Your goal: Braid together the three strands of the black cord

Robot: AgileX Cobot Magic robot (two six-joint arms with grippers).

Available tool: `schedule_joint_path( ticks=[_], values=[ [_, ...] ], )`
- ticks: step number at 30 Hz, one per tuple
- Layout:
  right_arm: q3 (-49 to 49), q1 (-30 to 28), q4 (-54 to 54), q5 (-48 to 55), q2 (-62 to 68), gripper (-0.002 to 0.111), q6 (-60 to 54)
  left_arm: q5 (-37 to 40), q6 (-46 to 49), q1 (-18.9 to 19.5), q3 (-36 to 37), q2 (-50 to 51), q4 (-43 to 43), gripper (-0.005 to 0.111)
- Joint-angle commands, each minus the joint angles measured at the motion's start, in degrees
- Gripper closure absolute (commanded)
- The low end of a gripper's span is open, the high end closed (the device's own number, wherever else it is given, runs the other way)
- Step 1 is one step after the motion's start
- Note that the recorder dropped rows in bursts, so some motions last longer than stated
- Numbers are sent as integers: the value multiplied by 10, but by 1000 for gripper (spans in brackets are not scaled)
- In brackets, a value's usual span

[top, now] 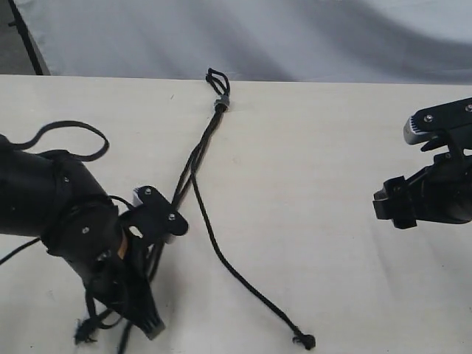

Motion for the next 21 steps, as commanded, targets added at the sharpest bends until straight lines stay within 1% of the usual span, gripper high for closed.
schedule_joint_path(
  ticks=[1,2,3,4,6,8,10,12,14,17,19,21],
  values=[
    [1,-3,3,-5,-1,34,2,-19,8,-92,-24,33,-98,106],
    [1,-3,3,-5,-1,34,2,-15,8,-102,-38,33,-91,106],
    [4,-3,2,-5,-1,34,2,-1,6,-103,-53,33,-72,106],
    [6,-3,2,-6,-1,34,2,14,0,-98,-59,33,-49,106],
    [7,-3,2,-5,0,34,2,53,-47,-79,-61,33,14,106],
    [7,-3,2,-7,0,34,2,64,-89,-62,-54,32,63,106],
    [7,-3,2,-9,0,34,2,47,-109,-49,-43,29,99,106],
    [7,-3,2,-10,0,34,2,29,-121,-37,-32,28,115,106],
    [7,-3,2,-10,0,34,2,8,-122,-26,-19,28,119,106],
    [7,-3,2,-10,0,34,2,-50,-122,-5,3,28,119,106],
    [7,-3,2,-10,0,34,2,-68,-122,14,14,28,119,106],
    [7,-3,2,-10,0,34,2,-68,-122,28,19,28,116,106]
  ],
)
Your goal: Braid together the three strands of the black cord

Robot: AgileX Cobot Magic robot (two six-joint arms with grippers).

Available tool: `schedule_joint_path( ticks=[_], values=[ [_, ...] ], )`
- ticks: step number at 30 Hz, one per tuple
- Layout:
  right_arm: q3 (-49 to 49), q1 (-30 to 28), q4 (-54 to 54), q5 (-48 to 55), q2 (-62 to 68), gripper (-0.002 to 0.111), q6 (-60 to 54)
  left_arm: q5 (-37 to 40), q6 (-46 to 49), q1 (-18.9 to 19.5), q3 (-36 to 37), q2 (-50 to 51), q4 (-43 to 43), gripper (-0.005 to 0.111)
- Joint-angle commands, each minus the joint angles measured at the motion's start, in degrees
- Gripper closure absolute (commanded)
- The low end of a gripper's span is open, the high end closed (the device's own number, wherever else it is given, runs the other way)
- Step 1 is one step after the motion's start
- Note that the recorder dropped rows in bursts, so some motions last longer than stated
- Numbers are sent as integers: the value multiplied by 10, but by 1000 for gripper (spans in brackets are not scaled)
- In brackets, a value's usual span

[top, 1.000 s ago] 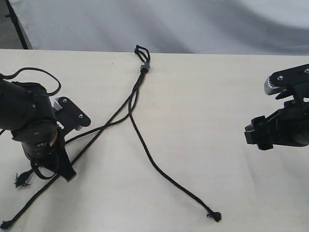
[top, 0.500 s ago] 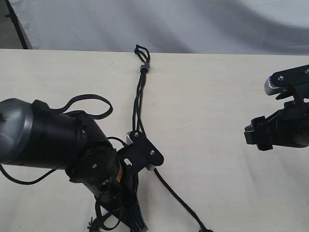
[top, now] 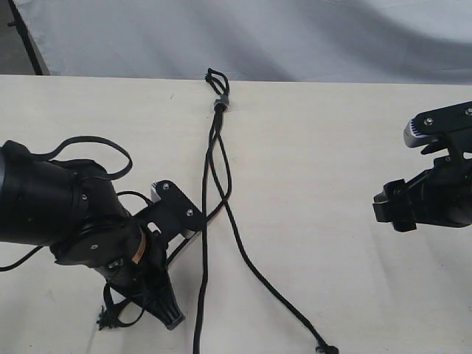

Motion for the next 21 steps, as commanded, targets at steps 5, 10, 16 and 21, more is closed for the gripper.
schedule_joint_path(
  ticks=[5,10,16,21],
  values=[
    [1,-3,0,-12,0,34,0,2,-15,38,27,21,0,106],
    [1,-3,0,-12,0,34,0,1,-15,38,27,21,-9,106],
    [1,-3,3,-12,0,34,0,-1,-34,38,27,21,-12,87],
    [1,-3,3,-12,0,34,0,6,-17,38,27,16,-12,52]
  ],
)
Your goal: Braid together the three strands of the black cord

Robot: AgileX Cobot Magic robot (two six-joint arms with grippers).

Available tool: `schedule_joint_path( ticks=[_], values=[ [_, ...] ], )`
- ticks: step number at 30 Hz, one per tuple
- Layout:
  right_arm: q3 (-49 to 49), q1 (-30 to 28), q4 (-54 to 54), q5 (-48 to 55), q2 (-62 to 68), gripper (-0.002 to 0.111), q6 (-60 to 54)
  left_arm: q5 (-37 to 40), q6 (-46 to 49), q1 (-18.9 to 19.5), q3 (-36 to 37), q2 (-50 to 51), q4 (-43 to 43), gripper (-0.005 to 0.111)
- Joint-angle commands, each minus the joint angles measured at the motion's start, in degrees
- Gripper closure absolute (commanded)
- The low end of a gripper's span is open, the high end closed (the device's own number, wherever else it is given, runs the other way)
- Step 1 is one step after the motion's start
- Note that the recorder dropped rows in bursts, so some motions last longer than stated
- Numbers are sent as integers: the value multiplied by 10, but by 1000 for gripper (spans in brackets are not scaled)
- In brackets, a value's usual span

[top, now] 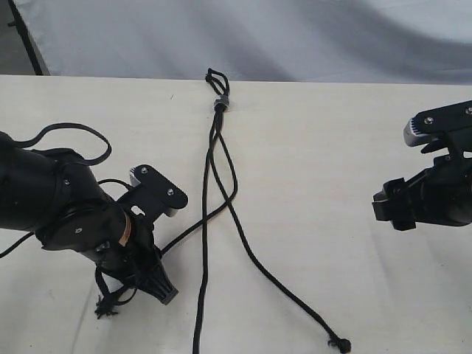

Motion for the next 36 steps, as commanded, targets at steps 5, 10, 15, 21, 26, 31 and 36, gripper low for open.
schedule_joint_path(
  ticks=[5,10,15,21,26,31,36],
  values=[
    [1,-3,2,-7,0,34,0,43,8,0,18,-52,-12,35],
    [1,3,46,-7,0,34,0,49,8,0,18,-195,-9,35],
    [-6,89,51,-2,0,34,-9,65,8,0,23,-323,-9,35],
    [-81,274,86,64,16,34,-9,64,-44,62,76,-416,22,35],
    [-162,373,87,126,76,34,7,47,-151,139,134,-436,85,35],
    [-229,433,89,171,166,34,24,-9,-158,173,165,-435,91,35],
    [-285,464,89,213,266,34,24,-9,-158,173,165,-435,90,35]
  ],
)
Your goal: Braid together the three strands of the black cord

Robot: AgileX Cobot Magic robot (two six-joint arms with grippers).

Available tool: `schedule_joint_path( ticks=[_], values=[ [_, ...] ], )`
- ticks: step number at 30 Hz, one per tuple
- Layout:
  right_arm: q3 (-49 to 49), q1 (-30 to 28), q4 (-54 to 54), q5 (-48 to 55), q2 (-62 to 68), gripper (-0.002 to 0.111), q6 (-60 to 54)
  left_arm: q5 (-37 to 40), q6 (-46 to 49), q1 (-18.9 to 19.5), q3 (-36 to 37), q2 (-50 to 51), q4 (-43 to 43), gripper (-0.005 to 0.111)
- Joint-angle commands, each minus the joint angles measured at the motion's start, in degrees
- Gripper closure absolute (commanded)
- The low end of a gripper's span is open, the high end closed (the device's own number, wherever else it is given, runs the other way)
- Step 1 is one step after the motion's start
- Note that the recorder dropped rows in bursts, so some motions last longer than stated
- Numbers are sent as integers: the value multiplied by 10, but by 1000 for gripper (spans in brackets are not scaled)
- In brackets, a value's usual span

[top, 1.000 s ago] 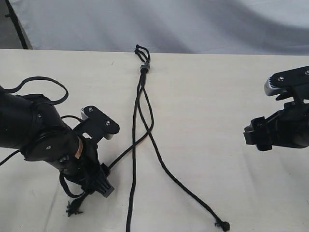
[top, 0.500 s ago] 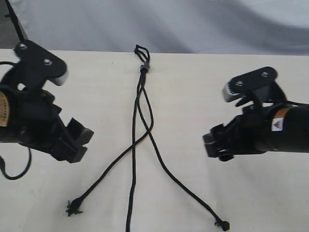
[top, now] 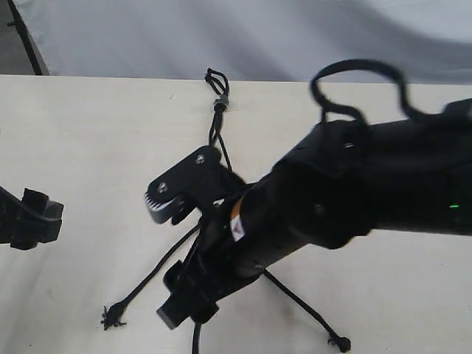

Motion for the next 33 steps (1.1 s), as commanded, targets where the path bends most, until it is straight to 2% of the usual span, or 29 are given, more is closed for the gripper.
schedule_joint_path(
  ticks=[1,9,12,13,15,16,23,27,30,33],
  values=[
    [-44,19,-2,34,79,34,4,-10,-7,1,2,-5,3,35],
    [-86,17,-20,72,187,37,3,-14,-7,1,2,-5,3,35],
    [-91,17,-21,99,201,60,-12,-20,-7,1,2,-5,3,35],
    [-91,17,-22,101,201,75,-16,-21,-6,1,2,-5,3,35],
    [-91,17,-34,101,199,95,-20,-21,-6,1,2,-5,3,35],
    [-92,17,-42,101,196,109,-26,-21,-6,1,2,-5,3,35],
    [-136,17,-131,175,143,108,-28,-21,-6,1,2,-5,3,35],
    [-172,16,-279,220,111,108,-28,-21,-6,1,2,-5,3,35],
    [-179,-6,-360,233,107,108,-28,-21,-6,1,2,-5,3,35],
    [-177,-59,-349,200,116,108,-39,-21,-6,1,2,-5,3,35]
  ],
)
